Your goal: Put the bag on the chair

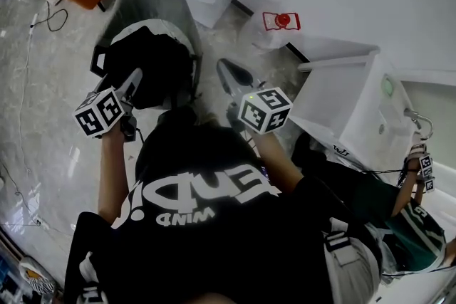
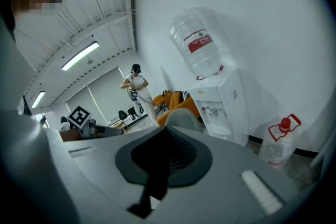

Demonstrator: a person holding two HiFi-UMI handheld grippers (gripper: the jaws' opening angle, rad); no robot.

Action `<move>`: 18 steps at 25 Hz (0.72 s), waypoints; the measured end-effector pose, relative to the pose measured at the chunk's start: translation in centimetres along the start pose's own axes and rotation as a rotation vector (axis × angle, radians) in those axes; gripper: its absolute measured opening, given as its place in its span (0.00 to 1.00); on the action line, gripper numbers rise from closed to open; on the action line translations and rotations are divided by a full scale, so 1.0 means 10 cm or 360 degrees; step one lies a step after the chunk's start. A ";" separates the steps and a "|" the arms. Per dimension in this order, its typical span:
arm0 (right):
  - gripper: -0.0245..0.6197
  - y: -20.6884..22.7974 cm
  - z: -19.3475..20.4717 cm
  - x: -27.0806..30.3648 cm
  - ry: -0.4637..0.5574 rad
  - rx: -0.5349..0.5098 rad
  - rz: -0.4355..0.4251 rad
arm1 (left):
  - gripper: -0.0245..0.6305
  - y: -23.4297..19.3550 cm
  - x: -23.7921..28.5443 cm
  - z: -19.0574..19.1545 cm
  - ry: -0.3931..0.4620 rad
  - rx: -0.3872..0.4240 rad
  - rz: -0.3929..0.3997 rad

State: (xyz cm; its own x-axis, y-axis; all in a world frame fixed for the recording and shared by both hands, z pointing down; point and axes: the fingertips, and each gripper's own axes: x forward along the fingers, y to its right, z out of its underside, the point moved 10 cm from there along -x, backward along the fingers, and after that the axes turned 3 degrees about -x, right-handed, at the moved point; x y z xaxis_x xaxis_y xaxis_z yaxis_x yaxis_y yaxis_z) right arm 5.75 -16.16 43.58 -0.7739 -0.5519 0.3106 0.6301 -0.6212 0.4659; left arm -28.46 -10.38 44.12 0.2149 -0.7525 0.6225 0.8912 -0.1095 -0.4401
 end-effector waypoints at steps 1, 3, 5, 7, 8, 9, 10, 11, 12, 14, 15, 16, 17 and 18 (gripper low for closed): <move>0.04 -0.01 0.01 -0.03 -0.0001 -0.0006 -0.0009 | 0.71 0.08 -0.06 -0.02 0.0029 0.0021 0.0026; 0.04 -0.05 0.01 -0.10 0.0000 -0.0018 -0.0024 | 0.71 0.22 -0.19 -0.06 0.0070 0.0067 0.0076; 0.04 -0.10 0.00 -0.16 0.0007 -0.0035 -0.0038 | 0.71 0.35 -0.32 -0.09 0.0106 0.0112 0.0117; 0.04 -0.16 -0.03 -0.24 0.0020 -0.0058 -0.0051 | 0.69 0.46 -0.45 -0.08 0.0142 0.0159 0.0156; 0.04 -0.17 -0.04 -0.28 0.0028 -0.0070 -0.0053 | 0.67 0.52 -0.51 -0.08 0.0159 0.0192 0.0178; 0.04 -0.18 -0.06 -0.32 0.0037 -0.0082 -0.0052 | 0.64 0.57 -0.57 -0.07 0.0175 0.0233 0.0202; 0.04 -0.19 -0.08 -0.36 0.0046 -0.0094 -0.0045 | 0.58 0.63 -0.61 -0.05 0.0190 0.0276 0.0223; 0.04 -0.18 -0.09 -0.40 0.0057 -0.0105 -0.0036 | 0.48 0.68 -0.64 -0.03 0.0205 0.0313 0.0241; 0.04 -0.18 -0.10 -0.43 0.0068 -0.0117 -0.0026 | 0.41 0.71 -0.67 -0.01 0.0223 0.0338 0.0252; 0.04 -0.18 -0.10 -0.49 0.0094 -0.0146 -0.0004 | 0.28 0.74 -0.70 0.07 0.0270 0.0359 0.0262; 0.04 -0.18 -0.09 -0.52 0.0107 -0.0163 0.0006 | 0.25 0.75 -0.71 0.11 0.0296 0.0361 0.0263; 0.04 -0.18 -0.09 -0.54 0.0119 -0.0176 0.0014 | 0.21 0.75 -0.72 0.15 0.0322 0.0363 0.0264; 0.04 -0.17 -0.07 -0.56 0.0129 -0.0184 0.0022 | 0.16 0.76 -0.72 0.19 0.0348 0.0369 0.0265; 0.04 -0.16 -0.06 -0.58 0.0137 -0.0188 0.0031 | 0.12 0.77 -0.72 0.24 0.0374 0.0380 0.0266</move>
State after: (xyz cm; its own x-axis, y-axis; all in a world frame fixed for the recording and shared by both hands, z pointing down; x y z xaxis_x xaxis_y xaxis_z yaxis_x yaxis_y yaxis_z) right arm 9.28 -12.29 40.53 -0.7564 -0.6069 0.2439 0.6518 -0.6684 0.3582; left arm -22.21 -4.26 37.80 0.2926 -0.8786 0.3773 0.9256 0.1611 -0.3425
